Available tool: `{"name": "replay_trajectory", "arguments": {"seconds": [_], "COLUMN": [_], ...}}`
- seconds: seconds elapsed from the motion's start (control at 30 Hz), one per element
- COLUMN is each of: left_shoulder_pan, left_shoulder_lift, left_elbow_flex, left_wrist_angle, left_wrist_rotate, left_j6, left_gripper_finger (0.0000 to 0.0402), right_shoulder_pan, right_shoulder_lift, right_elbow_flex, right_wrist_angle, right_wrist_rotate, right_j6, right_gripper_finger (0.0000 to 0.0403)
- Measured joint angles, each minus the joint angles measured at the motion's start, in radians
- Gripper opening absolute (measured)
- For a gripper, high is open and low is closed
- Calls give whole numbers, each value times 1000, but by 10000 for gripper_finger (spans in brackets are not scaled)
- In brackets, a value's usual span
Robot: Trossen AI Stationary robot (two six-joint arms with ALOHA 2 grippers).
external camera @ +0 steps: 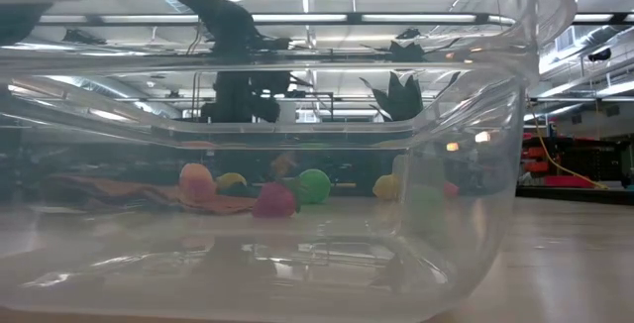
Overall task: Pick and placing Produce into tupperware
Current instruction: Put the left yellow lemon into the transparent bin
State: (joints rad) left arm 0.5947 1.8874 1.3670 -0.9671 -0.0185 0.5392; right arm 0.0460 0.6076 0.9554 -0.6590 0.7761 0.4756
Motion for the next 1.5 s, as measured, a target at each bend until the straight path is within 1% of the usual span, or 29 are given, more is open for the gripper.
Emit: {"name": "replay_trajectory", "arguments": {"seconds": [0.1, 0.2, 0.37, 0.53, 0.87, 1.3, 1.4, 1.5], "left_shoulder_pan": [17, 33, 46, 60, 51, 51, 49, 49], "left_shoulder_lift": [0, 0, 0, 23, 90, 130, 130, 130], "left_elbow_flex": [0, 0, 0, 1, 1, 1, 1, 1], "left_wrist_angle": [28, 15, 10, 7, 60, 37, 39, 40], "left_wrist_rotate": [54, 96, 110, 153, 155, 162, 161, 146], "left_j6": [29, 77, 153, 162, 173, 179, 179, 180], "left_gripper_finger": [358, 357, 357, 357, 357, 356, 347, 325], "right_shoulder_pan": [0, 0, 0, 0, 0, 0, 0, 0], "right_shoulder_lift": [4, 7, 12, 22, 29, 29, 29, 29], "right_elbow_flex": [0, 0, 0, 0, 0, 0, 0, 0], "right_wrist_angle": [0, 0, 0, 1, 0, 0, 0, 0], "right_wrist_rotate": [-9, -26, -42, -50, -59, -59, -59, -59], "right_j6": [3, 4, 6, 6, 6, 21, 22, 21], "right_gripper_finger": [29, 29, 29, 29, 29, 29, 29, 29]}}
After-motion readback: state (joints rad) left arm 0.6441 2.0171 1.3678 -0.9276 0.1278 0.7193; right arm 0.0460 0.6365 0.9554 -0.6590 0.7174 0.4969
